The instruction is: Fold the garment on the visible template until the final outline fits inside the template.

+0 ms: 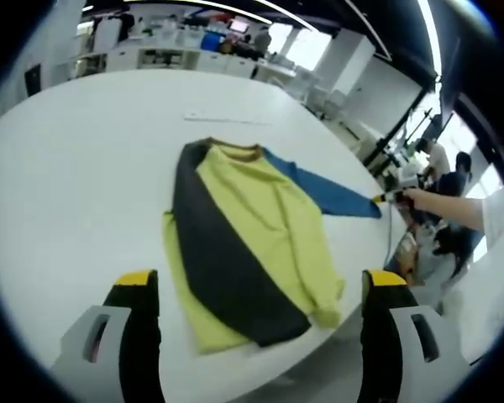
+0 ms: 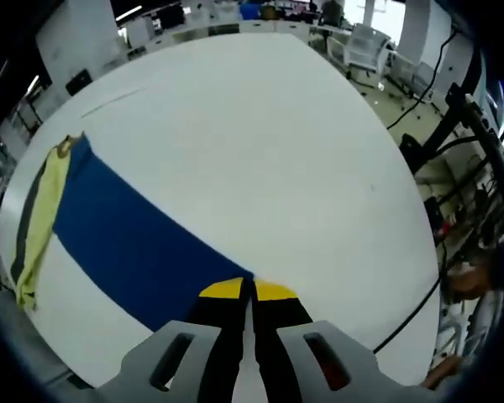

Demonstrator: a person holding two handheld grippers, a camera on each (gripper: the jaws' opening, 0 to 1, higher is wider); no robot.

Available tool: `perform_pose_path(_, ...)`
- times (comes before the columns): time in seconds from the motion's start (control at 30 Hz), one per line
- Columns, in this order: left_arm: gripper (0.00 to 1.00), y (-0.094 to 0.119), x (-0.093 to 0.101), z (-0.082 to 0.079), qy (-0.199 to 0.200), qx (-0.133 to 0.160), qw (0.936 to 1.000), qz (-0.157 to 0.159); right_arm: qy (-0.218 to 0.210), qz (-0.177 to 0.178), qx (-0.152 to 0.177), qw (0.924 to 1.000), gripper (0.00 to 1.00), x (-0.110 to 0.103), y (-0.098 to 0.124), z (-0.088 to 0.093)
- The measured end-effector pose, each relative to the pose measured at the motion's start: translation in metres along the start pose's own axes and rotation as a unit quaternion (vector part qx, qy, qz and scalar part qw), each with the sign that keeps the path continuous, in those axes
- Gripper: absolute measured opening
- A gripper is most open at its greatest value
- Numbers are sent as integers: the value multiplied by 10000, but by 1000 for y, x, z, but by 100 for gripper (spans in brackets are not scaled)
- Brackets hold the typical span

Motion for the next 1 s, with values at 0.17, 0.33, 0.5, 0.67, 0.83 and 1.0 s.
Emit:
perform_pose_path(0.17, 96, 1, 2, 1, -12, 17, 10000, 34, -16, -25, -42, 10000, 3, -3, 6, 7)
perform_pose_path(0.33, 96, 5, 3, 4, -18, 31, 10000, 45, 4, -32, -80, 10000, 3, -6, 9, 12)
perform_pose_path(0.5, 96, 10, 2, 6, -29, 43, 10000, 39, 23, -22, -92, 10000, 3, -8, 13, 15)
perform_pose_path(0.67, 96, 12, 3, 8, -33, 69, 10000, 50, 112, -71, -32, 9999, 4, -9, 16, 17)
perform_pose_path(0.83, 96, 14, 4, 9, -40, 89, 9999, 73, 133, -69, 29, 9999, 5, -8, 19, 18)
perform_pose_path(1.0, 96, 15, 4, 9, -48, 108, 9999, 92, 183, -76, 76, 9998, 9, -8, 26, 19)
Point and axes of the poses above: the point that each gripper's makers call its tool centre point, and the gripper's own axes: y roughly backward along the fingers, x roughly to its right, z roughly out of its underside, the point moved 8 cm from there along y, roughly backward along the fingers
